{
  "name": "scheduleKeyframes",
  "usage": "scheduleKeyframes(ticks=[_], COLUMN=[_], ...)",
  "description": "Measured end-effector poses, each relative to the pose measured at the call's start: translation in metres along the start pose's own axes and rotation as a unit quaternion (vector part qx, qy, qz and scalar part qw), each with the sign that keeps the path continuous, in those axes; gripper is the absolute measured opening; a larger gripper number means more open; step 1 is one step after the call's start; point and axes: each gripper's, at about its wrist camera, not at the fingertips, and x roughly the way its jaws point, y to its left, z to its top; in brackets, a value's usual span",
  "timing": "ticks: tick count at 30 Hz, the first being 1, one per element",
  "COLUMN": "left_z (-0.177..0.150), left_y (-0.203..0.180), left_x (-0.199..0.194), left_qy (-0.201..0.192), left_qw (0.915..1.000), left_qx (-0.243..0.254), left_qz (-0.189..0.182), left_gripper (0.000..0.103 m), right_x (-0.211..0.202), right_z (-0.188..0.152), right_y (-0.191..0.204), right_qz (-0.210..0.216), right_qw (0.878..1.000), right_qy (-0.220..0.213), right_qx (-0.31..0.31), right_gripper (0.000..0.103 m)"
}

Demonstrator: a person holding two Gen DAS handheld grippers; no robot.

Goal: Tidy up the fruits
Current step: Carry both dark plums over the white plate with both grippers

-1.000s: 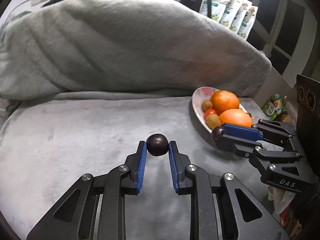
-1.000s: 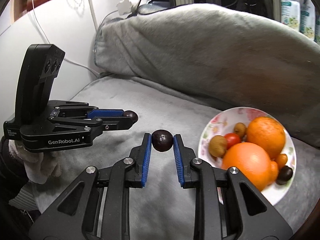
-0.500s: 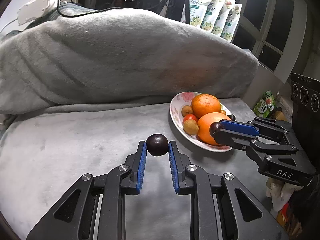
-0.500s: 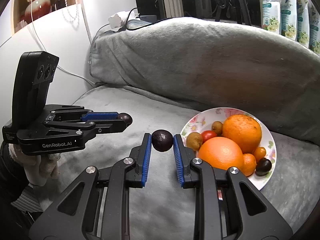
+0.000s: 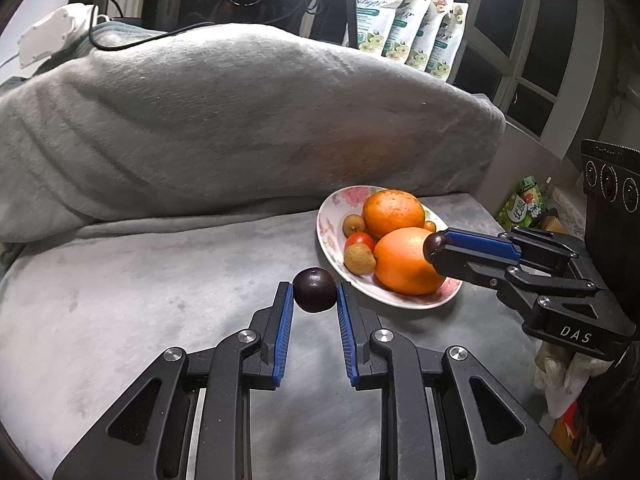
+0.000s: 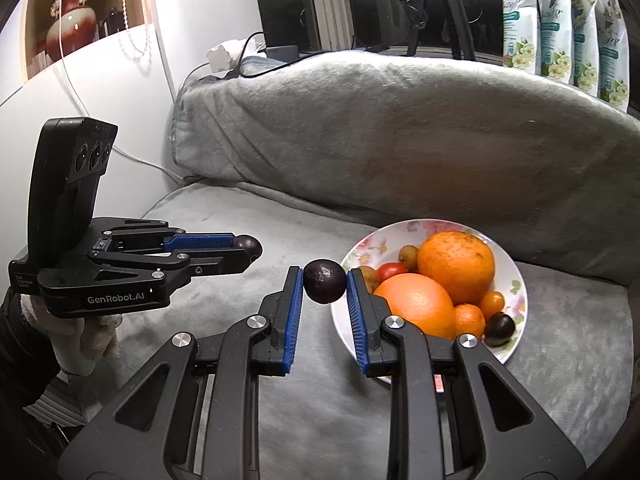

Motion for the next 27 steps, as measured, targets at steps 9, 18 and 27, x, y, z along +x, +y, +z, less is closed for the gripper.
scheduleKeyframes(ticks=[9, 18, 27], left_z=[0.003, 0.010, 0.019], left_y=[-0.006, -0.011, -0.015], left_x=[0.010, 0.023, 0.037], left_qy=[0.004, 0.010, 0.017], left_qw=[0.9999, 0.9998, 0.9996], left_qx=[0.000, 0.005, 0.007], left_qz=[-0.011, -0.019, -0.022], left_gripper=[0.021, 0.021, 0.021], right_x=[-0.010, -0.017, -0.017], right_z=[-0.003, -0.004, -0.006], right_y=[-0.021, -0.048, -0.079], right_qz=[-0.020, -0.044, -0.066], right_qw=[1.000, 0.998, 0.996], right_qy=[-0.004, -0.008, -0.010], right_qx=[0.018, 0.037, 0.065], right_gripper=[0.024, 0.024, 0.024])
